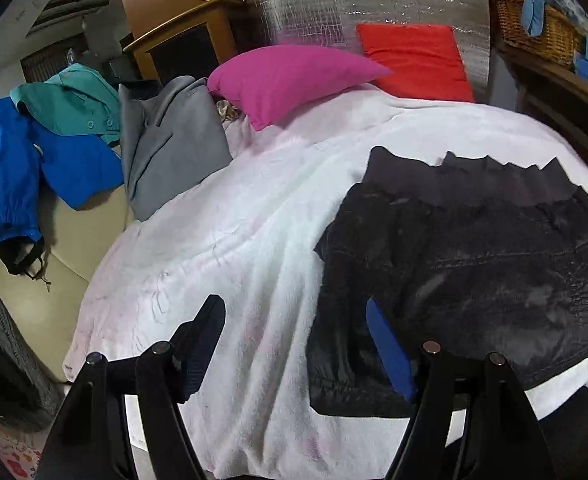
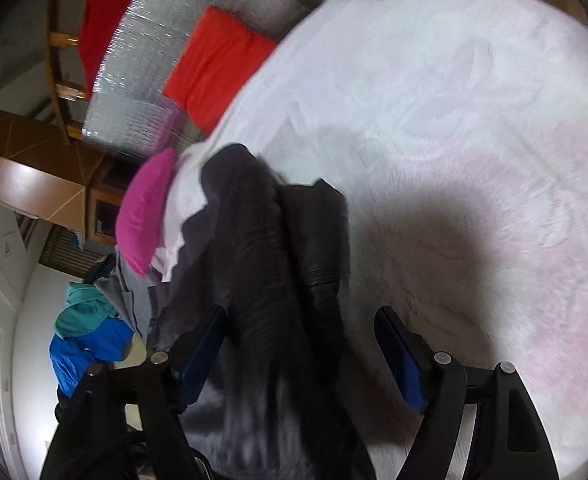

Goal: Fold large clothes

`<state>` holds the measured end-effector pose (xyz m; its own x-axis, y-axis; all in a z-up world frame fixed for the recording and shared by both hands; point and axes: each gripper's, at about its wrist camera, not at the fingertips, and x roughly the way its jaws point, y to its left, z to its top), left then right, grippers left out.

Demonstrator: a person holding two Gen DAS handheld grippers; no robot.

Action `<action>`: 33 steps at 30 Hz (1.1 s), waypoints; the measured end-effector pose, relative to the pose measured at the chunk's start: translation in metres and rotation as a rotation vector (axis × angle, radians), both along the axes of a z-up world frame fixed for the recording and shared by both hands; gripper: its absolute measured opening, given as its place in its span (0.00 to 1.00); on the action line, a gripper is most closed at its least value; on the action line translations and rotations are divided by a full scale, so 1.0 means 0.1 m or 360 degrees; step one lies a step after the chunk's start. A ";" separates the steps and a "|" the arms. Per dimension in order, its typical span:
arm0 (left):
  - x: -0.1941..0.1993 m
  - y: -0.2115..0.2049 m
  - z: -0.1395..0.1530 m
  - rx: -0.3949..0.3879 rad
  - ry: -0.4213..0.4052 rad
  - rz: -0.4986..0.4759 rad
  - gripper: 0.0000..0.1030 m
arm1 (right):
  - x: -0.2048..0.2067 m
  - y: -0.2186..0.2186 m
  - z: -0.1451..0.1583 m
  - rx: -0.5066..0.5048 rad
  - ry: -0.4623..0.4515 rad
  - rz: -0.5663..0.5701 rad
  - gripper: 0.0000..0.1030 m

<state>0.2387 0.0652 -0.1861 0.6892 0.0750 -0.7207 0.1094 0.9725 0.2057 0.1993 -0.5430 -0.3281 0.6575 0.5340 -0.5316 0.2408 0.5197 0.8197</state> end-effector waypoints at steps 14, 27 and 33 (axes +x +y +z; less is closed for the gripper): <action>0.11 0.00 -0.06 0.0045 -0.0010 0.0018 0.72 | 0.48 0.33 0.05 -0.0078 0.0020 0.0173 0.86; 0.14 0.00 -0.07 0.0055 -0.0021 0.0050 0.72 | 0.55 0.63 0.45 -0.0352 -0.0163 0.0144 0.63; 0.15 0.00 -0.08 0.0071 -0.0010 0.0058 0.72 | 0.57 0.59 0.12 -0.0344 -0.0008 0.0102 0.64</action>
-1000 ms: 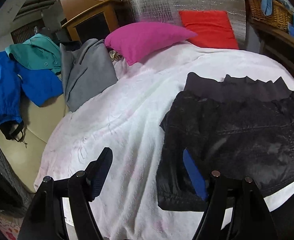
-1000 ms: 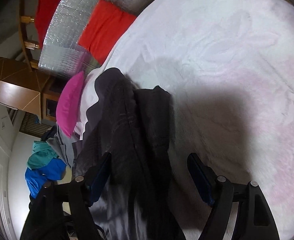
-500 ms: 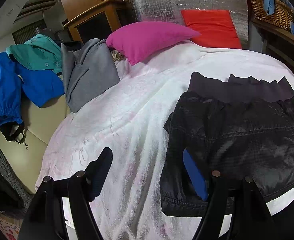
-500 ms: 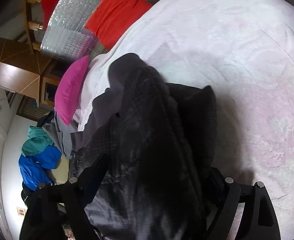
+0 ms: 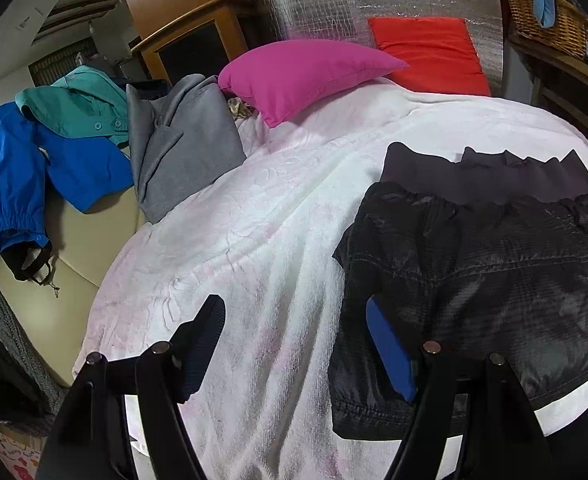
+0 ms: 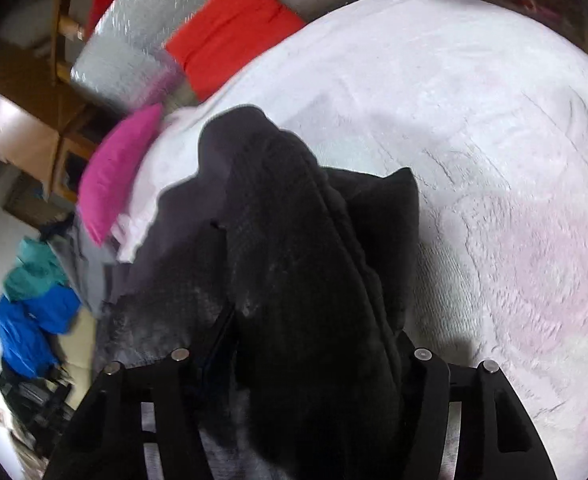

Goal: Fold large clothes

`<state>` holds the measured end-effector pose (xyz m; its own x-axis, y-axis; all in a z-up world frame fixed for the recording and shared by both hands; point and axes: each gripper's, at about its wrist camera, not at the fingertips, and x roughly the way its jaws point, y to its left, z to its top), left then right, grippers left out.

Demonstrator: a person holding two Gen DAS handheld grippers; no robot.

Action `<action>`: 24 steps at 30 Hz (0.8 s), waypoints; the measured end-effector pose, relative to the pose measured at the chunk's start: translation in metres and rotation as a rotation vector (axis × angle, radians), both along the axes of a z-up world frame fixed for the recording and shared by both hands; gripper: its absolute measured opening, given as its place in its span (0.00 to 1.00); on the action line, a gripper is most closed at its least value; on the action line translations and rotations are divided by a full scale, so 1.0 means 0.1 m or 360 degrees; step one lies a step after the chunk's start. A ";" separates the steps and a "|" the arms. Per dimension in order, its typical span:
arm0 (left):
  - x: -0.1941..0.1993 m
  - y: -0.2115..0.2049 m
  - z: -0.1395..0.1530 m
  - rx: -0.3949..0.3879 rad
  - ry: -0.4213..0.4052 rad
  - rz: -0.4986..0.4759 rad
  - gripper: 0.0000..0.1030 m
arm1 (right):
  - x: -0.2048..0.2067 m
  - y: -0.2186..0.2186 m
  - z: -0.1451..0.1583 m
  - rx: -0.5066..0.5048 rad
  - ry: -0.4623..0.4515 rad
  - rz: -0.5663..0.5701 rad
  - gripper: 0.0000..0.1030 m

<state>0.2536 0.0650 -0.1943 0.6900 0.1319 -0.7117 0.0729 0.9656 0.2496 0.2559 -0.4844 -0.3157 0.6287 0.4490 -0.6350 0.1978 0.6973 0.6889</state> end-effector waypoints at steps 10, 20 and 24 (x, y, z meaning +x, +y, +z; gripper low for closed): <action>0.06 0.01 -0.01 0.0038 0.0012 0.0023 0.72 | -0.39 -0.24 0.23 0.0001 -0.0129 -0.0147 0.69; 0.61 0.19 -0.27 -0.0441 0.0436 -0.0138 0.77 | -0.31 -0.42 0.11 0.0179 -0.0086 -0.0138 0.75; 0.91 0.31 -0.47 -0.0752 0.0667 -0.0183 0.77 | -0.16 -0.28 0.03 0.0205 -0.0049 -0.0076 0.75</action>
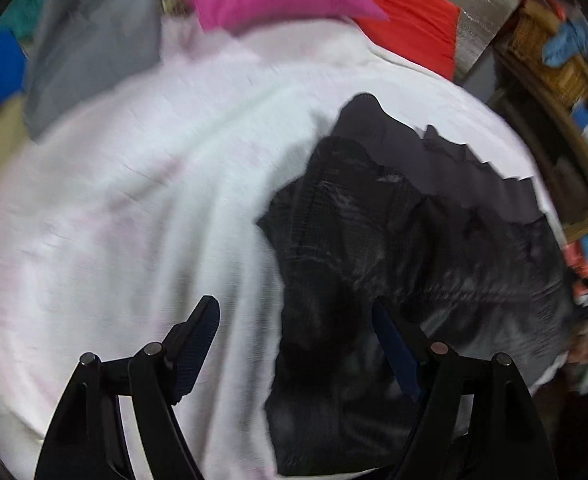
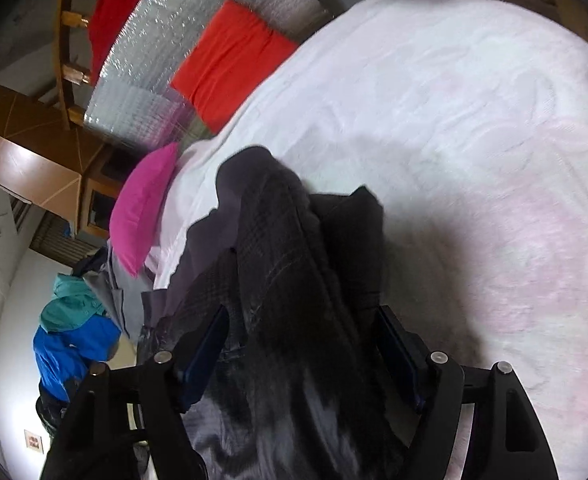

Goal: Fold large clothes

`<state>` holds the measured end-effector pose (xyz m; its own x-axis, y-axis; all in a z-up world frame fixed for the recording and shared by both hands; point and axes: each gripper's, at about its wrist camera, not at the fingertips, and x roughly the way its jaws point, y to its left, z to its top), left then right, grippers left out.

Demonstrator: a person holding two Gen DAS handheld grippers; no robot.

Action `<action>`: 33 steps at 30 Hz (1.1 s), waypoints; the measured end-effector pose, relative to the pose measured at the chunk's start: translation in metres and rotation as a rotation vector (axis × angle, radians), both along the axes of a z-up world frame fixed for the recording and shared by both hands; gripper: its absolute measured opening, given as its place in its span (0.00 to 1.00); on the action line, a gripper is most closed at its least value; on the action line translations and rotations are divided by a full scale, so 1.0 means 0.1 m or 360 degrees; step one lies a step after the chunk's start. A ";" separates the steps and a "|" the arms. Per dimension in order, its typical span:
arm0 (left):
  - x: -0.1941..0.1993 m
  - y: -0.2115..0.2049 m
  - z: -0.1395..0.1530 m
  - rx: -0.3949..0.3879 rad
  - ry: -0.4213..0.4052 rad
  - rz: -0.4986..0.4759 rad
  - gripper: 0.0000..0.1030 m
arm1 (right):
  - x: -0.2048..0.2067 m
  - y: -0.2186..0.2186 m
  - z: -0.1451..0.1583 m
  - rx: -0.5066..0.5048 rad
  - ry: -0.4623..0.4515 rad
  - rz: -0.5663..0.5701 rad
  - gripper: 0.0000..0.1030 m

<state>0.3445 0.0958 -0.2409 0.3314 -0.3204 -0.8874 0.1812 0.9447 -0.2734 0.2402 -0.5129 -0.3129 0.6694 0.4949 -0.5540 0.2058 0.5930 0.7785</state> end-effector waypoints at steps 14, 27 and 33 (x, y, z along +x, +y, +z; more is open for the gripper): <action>0.30 -0.40 -0.42 -0.0390 0.0335 -0.0029 0.72 | 0.23 0.24 -0.16 0.0113 0.0033 0.0175 0.79; 0.63 -0.77 0.03 -0.0156 0.0047 0.0015 0.29 | 0.40 0.48 0.19 -0.0243 -0.0130 0.0023 0.40; 0.55 -0.60 -0.28 -0.0191 0.0198 0.0102 0.58 | 0.35 0.27 -0.06 -0.0014 0.0025 0.0005 0.61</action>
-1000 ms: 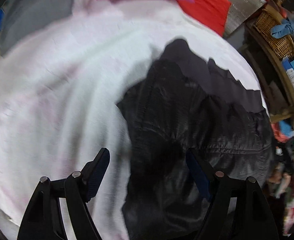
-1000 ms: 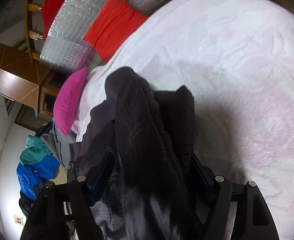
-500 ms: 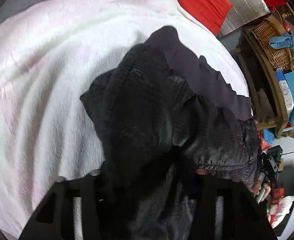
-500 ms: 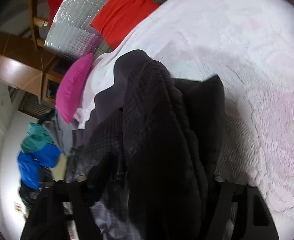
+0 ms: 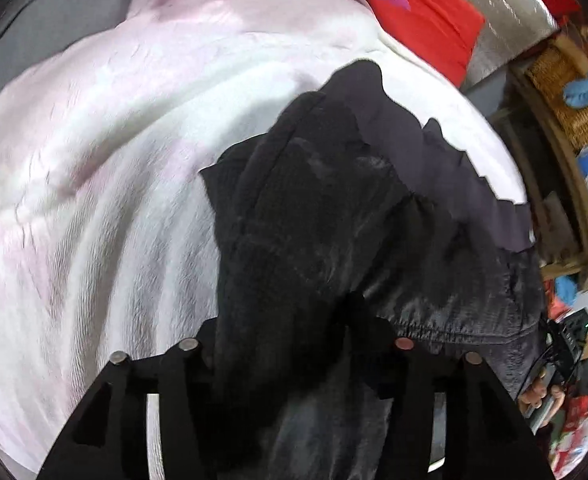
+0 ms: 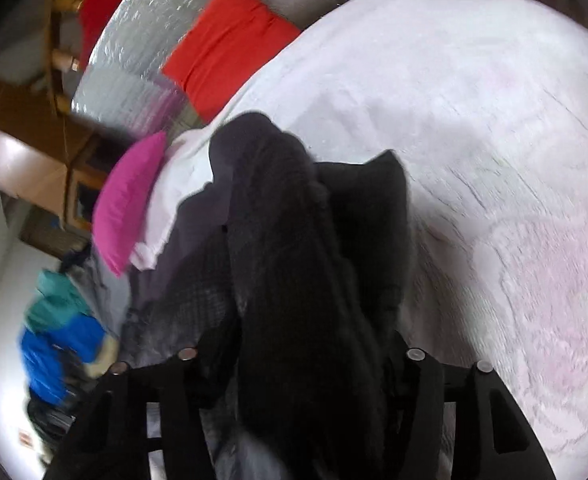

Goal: Fold large clothes

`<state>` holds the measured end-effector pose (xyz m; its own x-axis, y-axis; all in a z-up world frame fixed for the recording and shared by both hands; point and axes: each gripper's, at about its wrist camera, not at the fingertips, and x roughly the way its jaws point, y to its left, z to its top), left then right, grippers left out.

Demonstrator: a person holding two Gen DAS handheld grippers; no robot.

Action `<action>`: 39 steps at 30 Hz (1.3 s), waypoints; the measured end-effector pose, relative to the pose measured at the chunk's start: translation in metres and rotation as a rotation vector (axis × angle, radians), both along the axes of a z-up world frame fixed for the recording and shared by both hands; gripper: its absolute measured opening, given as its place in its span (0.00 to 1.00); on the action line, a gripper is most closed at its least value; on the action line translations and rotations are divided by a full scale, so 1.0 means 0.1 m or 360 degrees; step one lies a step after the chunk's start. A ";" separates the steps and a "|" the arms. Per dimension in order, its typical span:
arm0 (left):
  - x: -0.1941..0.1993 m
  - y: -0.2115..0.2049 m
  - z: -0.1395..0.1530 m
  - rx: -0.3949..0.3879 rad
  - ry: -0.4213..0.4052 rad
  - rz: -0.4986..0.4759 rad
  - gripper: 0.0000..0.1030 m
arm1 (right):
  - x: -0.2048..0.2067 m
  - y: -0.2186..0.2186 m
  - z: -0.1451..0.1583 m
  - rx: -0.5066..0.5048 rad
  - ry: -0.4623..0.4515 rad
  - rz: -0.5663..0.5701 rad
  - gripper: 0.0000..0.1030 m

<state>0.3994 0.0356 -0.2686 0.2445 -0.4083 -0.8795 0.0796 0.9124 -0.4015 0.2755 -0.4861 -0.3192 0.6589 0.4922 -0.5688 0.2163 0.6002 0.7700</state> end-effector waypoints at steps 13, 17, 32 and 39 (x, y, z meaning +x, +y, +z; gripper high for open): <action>-0.11 0.24 -0.08 -0.0221 -0.0006 -0.0001 0.41 | 0.03 0.03 -0.05 0.0035 0.0015 0.0154 0.45; 0.02 0.11 0.10 -0.0150 -0.0095 0.0018 0.35 | 0.14 0.09 0.31 -0.0129 -0.0130 0.0075 0.42; -0.76 0.60 0.32 -0.0006 -0.0264 0.0150 0.68 | -0.57 -0.37 0.33 0.0025 -0.0119 -0.0174 0.73; -1.34 0.55 0.27 -0.0167 -0.0260 0.0130 0.76 | -1.16 -0.28 0.16 0.0274 -0.0085 -0.0087 0.78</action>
<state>0.2652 0.0904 -0.2419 0.4166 -0.4688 -0.7789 0.0793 0.8723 -0.4826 0.1596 -0.5145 -0.3032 0.7146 0.5417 -0.4425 0.2010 0.4469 0.8717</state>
